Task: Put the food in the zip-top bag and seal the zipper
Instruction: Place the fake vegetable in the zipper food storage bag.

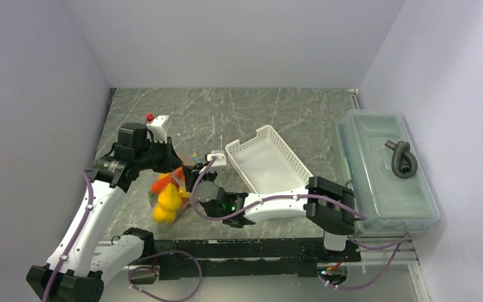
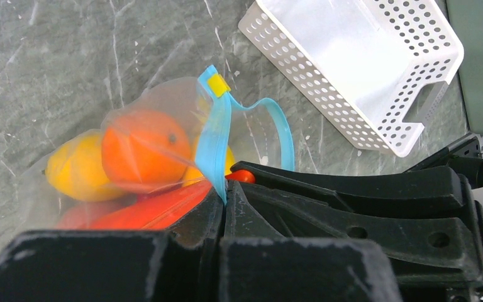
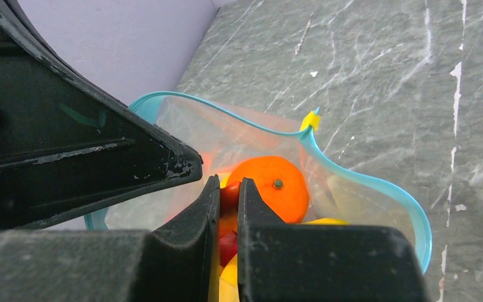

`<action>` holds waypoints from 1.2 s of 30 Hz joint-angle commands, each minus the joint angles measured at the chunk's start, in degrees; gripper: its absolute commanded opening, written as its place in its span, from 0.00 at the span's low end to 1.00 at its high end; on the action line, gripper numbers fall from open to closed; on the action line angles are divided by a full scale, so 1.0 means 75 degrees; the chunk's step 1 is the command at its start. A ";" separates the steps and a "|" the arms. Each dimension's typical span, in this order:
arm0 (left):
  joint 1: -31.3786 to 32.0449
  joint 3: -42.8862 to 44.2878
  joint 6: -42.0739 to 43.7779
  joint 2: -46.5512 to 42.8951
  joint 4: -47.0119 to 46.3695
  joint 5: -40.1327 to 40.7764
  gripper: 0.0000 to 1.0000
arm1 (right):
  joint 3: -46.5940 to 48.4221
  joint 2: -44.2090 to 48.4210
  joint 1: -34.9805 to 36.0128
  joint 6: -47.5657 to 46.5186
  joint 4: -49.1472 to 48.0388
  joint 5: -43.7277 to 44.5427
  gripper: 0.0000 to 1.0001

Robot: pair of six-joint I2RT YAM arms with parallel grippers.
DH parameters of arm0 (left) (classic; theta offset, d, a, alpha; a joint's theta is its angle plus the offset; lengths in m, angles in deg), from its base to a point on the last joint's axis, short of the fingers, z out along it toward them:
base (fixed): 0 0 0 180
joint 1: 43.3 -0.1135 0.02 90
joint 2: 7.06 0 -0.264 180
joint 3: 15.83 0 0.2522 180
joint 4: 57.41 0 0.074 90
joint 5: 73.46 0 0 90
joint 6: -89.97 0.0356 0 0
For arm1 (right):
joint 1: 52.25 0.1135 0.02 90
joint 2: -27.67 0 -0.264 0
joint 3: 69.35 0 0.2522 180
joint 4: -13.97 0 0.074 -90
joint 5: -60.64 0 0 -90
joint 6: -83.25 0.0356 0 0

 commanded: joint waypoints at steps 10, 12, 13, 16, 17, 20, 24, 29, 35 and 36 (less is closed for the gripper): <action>0.0015 0.0157 0.0055 -0.0523 -0.1183 -0.0875 0.00 | -0.0205 -0.0175 0.0192 -0.0228 0.0889 -0.1730 0.01; 0.0014 0.0143 0.0060 -0.0579 -0.1223 -0.0927 0.00 | -0.0305 -0.0056 0.0191 -0.0298 0.0900 -0.1926 0.01; 0.0015 0.0131 0.0061 -0.0606 -0.1249 -0.0953 0.00 | -0.0325 -0.0026 0.0192 -0.0272 0.0942 -0.2056 0.00; 0.0015 0.0107 0.0065 -0.0669 -0.1328 -0.1073 0.00 | -0.0249 -0.0087 0.0197 -0.0237 0.1080 -0.2575 0.00; 0.0015 0.0112 0.0051 -0.0675 -0.1372 -0.1164 0.00 | -0.0193 -0.0116 0.0219 -0.0247 0.1177 -0.2671 0.00; 0.0015 0.0154 0.0046 -0.0637 -0.1482 -0.1330 0.00 | -0.0201 0.0026 0.0335 -0.0524 0.1309 -0.2583 0.00; 0.0015 0.0388 0.0052 -0.0498 -0.1371 -0.1279 0.00 | -0.0410 0.0720 0.0514 -0.1137 0.1547 -0.1814 0.00; 0.0012 0.0940 0.0019 -0.0247 -0.0945 -0.1214 0.00 | -0.0648 0.1551 0.0567 -0.1803 0.1884 -0.1518 0.00; 0.0015 0.1837 0.0034 -0.0060 -0.0623 -0.1419 0.00 | -0.0748 0.2307 0.0578 -0.2356 0.2329 -0.1995 0.00; 0.0015 0.1998 0.0047 -0.0001 -0.0576 -0.1461 0.00 | -0.0642 0.2262 0.0571 -0.2441 0.2527 -0.2121 0.00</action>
